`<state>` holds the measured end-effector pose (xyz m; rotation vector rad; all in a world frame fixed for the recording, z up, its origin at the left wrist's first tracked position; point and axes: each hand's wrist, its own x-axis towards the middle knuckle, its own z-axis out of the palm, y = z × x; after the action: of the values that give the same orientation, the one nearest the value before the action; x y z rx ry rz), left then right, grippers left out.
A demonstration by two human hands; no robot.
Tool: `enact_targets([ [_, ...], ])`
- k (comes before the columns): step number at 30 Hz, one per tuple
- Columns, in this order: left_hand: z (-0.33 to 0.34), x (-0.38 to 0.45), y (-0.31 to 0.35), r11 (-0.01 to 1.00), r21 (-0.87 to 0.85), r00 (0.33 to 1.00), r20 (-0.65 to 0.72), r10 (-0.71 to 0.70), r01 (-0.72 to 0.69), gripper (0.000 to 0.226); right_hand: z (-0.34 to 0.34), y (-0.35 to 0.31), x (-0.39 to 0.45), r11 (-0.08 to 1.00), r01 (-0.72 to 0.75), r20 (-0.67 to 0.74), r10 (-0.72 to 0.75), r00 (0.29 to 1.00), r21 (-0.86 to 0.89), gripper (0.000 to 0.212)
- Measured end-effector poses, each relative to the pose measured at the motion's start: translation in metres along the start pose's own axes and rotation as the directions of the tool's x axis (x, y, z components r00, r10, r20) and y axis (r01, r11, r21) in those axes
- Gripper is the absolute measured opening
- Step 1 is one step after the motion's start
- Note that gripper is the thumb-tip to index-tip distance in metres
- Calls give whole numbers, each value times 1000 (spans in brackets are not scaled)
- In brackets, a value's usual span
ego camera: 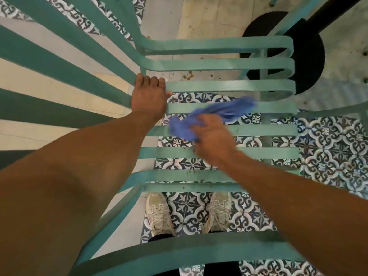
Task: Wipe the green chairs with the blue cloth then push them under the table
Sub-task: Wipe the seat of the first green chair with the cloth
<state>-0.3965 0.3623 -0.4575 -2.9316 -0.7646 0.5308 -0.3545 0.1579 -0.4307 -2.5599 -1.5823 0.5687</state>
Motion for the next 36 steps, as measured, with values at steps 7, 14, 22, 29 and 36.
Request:
enact_targets([
  [7, 4, 1, -1, 1000, 19, 1000, -5, 5, -5, 49, 6, -39, 5, 969, 244, 49, -245, 968, 34, 31],
  [14, 2, 1, 0, 999, 47, 1000, 21, -5, 4, 53, -58, 138, -114, 922, -344, 95, 364, 927, -175, 48],
  [22, 3, 2, 1, 998, 55, 1000, -2, -1, 1, 49, 12, -45, -15, 965, 230, 165, -249, 954, 126, 44],
  [29, 5, 1, 0, 997, 74, 1000, -9, -1, 2, 44, 13, -24, -46, 885, 456, 310, -462, 831, 95, 28],
  [36, 4, 2, 0, 998, 70, 1000, -2, 2, -1, 49, -47, 124, -127, 976, 213, 382, -178, 907, -50, 18],
])
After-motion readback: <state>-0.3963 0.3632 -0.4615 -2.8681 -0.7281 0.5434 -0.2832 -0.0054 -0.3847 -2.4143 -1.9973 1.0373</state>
